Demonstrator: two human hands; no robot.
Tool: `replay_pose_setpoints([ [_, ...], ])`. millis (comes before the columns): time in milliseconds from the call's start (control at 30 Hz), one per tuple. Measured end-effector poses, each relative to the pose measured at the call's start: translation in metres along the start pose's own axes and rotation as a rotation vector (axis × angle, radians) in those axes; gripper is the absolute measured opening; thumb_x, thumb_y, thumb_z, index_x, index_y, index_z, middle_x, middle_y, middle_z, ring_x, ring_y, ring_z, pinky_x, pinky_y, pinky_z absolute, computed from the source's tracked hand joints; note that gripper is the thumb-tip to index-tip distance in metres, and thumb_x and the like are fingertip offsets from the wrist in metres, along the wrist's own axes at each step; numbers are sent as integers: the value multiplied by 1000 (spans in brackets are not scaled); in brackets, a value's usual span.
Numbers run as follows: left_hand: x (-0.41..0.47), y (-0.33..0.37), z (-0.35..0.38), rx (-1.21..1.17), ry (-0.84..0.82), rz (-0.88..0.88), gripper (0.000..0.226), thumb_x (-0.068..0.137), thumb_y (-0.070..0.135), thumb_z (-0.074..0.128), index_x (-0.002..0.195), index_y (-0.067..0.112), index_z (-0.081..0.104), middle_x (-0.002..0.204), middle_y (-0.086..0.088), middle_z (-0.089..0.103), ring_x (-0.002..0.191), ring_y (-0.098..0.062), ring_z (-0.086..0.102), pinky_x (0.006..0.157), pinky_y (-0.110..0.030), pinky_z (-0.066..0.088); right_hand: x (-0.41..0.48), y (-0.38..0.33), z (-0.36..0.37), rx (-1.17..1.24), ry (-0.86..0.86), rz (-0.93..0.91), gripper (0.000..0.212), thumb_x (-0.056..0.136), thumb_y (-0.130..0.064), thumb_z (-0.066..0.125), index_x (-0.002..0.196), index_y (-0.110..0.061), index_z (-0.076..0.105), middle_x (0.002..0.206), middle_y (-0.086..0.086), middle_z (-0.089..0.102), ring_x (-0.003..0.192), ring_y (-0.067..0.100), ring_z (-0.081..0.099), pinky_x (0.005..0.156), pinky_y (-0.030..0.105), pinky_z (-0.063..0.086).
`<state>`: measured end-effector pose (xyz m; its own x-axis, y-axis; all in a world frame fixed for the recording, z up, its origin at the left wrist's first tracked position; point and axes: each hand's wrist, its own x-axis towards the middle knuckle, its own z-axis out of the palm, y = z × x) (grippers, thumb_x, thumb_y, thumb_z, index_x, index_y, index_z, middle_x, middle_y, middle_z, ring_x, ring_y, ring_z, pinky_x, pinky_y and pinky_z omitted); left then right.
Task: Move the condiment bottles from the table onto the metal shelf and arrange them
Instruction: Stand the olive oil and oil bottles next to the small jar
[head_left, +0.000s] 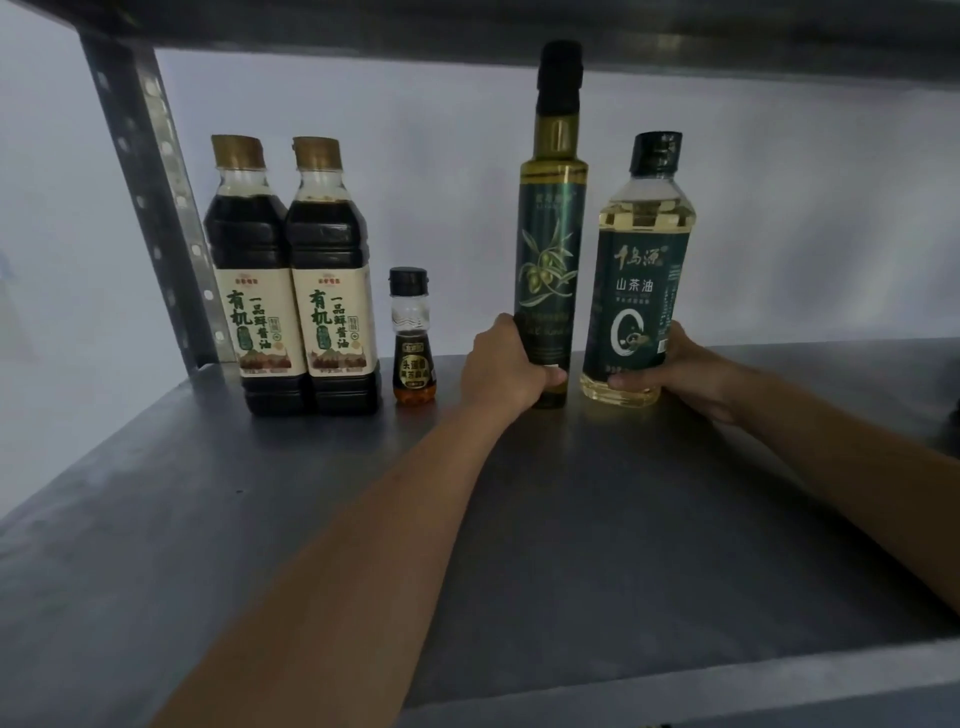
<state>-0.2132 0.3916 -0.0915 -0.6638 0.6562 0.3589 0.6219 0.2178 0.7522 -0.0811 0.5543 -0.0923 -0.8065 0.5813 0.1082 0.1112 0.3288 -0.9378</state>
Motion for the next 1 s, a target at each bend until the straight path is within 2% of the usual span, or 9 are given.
replay_pose_setpoints([
  [133,2,-4,-3,47,28,5,59,75,26,79,122,11,47,122,-8,59,112,-25,57,82,-32,44,4,-5,6,34,-110,-25,85,54,-3,84,129,-18,46,125,3,61,118,19,55,106,41,40],
  [200,4,-6,-4,61,41,11,58,77,26,77,124,11,46,123,-9,58,113,-26,56,80,-30,41,6,-6,6,82,-156,-8,82,53,-3,85,125,-18,48,122,3,63,115,17,57,104,38,41],
  [300,7,-9,-5,66,46,14,57,78,26,76,125,11,46,124,-9,58,114,-26,56,81,-29,40,10,-4,5,112,-206,20,108,31,-24,96,128,-14,49,122,3,65,113,18,60,94,30,47],
  [367,10,-10,-4,70,47,10,57,78,26,76,124,10,47,124,-9,59,114,-26,56,83,-31,42,13,-1,5,126,-215,18,115,28,-28,96,131,-9,48,125,7,63,116,20,60,95,32,47],
  [467,13,-13,-2,59,54,10,57,77,25,77,124,10,47,124,-10,59,114,-26,56,85,-33,43,15,-1,7,138,-209,6,107,38,-23,94,132,-5,47,127,10,62,117,23,59,101,36,45],
  [533,14,-14,-1,52,58,9,57,77,25,77,124,10,47,124,-10,59,113,-27,56,86,-34,43,14,-1,9,132,-196,1,84,57,-10,82,133,-3,46,129,12,60,119,25,57,106,40,41],
  [600,15,-15,0,44,64,12,57,77,25,77,123,10,47,123,-10,59,113,-27,56,88,-36,44,16,2,9,118,-164,-3,72,66,1,70,134,-2,46,130,13,58,120,25,56,107,41,39],
  [767,15,-16,2,50,76,14,55,78,25,76,123,10,47,123,-11,58,113,-27,56,87,-35,44,21,6,15,64,-77,-26,73,61,-6,76,130,-4,51,126,11,61,117,25,58,105,42,42],
  [1000,15,-16,3,41,85,9,56,79,24,75,125,10,46,125,-10,58,115,-27,55,89,-35,43,23,9,18,31,-40,-58,61,73,0,73,130,-6,51,125,8,62,115,21,59,98,34,47],
])
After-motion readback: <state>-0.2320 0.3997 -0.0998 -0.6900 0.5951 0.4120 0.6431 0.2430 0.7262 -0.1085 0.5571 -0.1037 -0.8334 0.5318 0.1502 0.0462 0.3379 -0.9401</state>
